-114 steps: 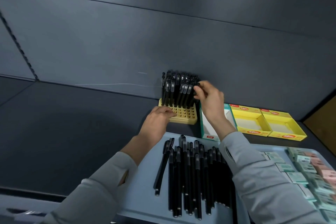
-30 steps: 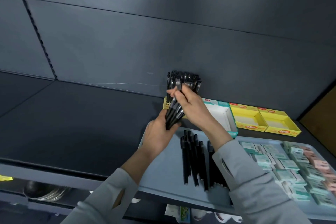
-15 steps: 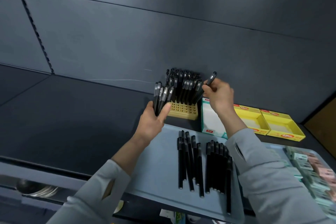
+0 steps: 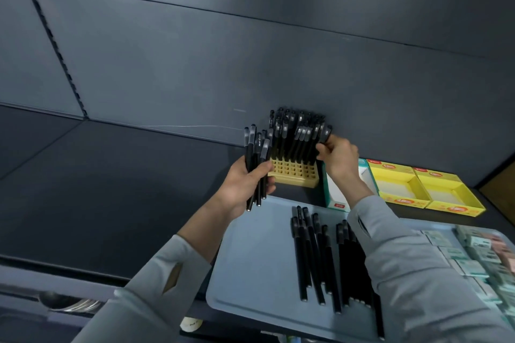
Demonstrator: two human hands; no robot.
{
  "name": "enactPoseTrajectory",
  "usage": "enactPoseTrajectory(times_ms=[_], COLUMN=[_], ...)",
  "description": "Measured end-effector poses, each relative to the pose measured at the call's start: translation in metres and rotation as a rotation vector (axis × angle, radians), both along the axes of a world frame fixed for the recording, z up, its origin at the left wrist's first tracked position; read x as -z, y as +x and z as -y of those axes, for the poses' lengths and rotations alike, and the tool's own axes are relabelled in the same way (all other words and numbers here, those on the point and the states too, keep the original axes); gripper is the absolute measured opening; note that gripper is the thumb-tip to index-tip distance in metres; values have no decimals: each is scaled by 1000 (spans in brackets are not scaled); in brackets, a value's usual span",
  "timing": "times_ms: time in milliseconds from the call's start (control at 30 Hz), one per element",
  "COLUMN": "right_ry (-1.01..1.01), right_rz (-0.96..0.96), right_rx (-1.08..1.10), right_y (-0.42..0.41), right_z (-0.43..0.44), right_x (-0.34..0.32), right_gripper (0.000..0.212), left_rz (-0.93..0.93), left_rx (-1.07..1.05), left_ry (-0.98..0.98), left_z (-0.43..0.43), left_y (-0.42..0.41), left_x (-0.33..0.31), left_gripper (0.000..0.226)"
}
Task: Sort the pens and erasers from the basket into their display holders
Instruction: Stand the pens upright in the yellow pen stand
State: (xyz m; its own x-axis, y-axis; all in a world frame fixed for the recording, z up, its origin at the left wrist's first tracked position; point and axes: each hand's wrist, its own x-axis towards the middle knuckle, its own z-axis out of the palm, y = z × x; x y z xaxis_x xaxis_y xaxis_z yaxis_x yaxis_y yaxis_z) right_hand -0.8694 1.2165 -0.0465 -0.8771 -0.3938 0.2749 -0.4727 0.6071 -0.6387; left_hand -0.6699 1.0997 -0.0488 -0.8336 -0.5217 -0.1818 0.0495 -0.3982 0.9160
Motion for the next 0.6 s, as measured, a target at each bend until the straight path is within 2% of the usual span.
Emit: enactPoseTrajectory(times_ms=[100, 200, 300, 367, 467, 600], right_ry=[15, -126, -218, -205, -212, -313], right_rz=[-9, -120, -181, -64, 243, 474], right_rx=[54, 120, 27, -111, -264, -278], right_y=[1, 20, 55, 74, 87, 86], right_z=[-4, -8, 2, 12, 24, 26], right_x=[-3, -11, -21, -24, -22, -17], right_gripper=[16, 31, 18, 18, 21, 27], left_rz=[-2, -10, -11, -14, -26, -4], left_rx=[-22, -46, -41, -39, -9, 10], left_ry=[90, 162, 167, 168, 160, 121], left_z=[2, 2, -1, -3, -3, 1], left_y=[-1, -3, -5, -7, -6, -3], left_x=[1, 3, 5, 6, 6, 8], left_gripper=[19, 26, 23, 16, 17, 23])
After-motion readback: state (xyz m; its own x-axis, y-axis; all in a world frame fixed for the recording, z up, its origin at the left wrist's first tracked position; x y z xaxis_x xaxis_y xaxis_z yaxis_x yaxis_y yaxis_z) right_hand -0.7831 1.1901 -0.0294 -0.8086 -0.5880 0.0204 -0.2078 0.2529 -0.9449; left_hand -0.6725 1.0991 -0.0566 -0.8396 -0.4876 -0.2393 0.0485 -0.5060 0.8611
